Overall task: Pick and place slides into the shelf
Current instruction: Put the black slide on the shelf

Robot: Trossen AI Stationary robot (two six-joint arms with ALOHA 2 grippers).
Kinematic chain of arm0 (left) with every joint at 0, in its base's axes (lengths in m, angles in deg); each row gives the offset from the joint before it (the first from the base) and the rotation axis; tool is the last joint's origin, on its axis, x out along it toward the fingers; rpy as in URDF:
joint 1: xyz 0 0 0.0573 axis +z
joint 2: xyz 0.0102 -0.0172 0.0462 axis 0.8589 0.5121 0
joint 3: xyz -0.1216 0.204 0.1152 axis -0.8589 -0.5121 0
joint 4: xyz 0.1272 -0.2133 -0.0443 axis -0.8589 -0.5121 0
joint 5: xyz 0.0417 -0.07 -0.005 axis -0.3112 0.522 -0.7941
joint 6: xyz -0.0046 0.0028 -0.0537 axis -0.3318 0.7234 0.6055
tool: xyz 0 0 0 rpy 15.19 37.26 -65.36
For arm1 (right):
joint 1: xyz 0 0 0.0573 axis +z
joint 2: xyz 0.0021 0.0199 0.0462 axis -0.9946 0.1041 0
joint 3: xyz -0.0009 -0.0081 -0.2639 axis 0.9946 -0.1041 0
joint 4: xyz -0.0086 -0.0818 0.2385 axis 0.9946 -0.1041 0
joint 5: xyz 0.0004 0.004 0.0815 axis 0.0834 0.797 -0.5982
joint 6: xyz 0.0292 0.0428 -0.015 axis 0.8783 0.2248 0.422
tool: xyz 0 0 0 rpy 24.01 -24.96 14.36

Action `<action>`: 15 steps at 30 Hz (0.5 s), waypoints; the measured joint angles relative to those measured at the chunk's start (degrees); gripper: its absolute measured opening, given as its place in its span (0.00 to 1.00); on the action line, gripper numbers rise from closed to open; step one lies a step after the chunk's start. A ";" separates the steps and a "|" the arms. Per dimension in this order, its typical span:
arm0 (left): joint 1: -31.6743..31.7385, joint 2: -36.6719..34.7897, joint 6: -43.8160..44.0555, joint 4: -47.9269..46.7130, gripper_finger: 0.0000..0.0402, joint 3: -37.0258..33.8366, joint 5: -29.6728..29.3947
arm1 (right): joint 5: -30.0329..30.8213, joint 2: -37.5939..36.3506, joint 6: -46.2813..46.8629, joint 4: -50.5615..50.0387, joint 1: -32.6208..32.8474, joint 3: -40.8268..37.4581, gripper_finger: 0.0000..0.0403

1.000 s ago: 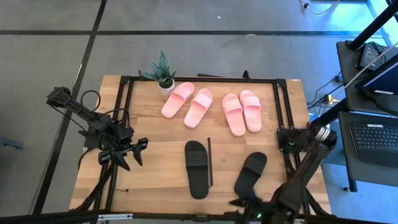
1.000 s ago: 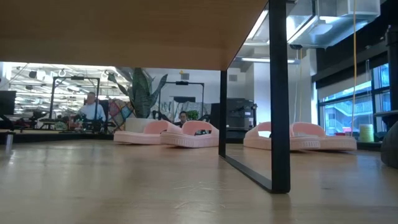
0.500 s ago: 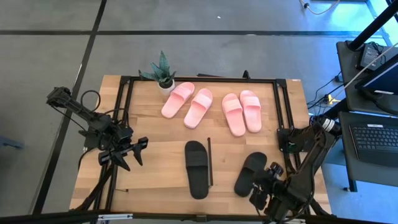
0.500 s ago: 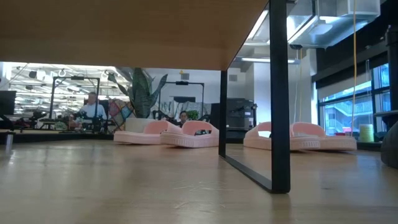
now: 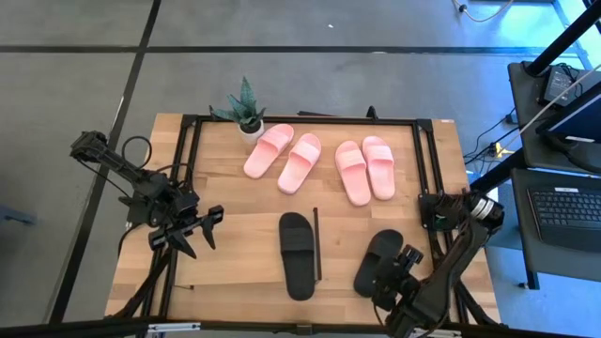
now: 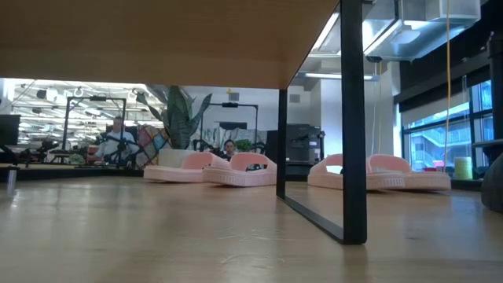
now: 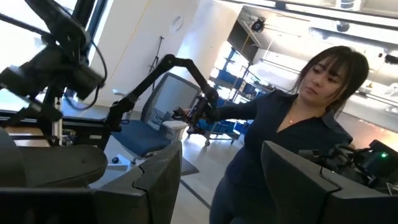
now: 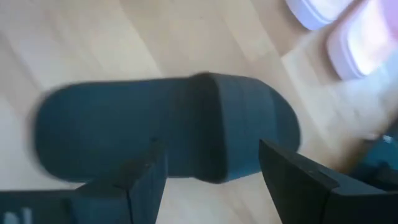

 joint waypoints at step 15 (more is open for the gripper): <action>0.00 0.00 0.07 -3.08 0.52 0.00 0.02 | -4.85 4.81 1.07 -1.51 -4.95 -4.32 0.62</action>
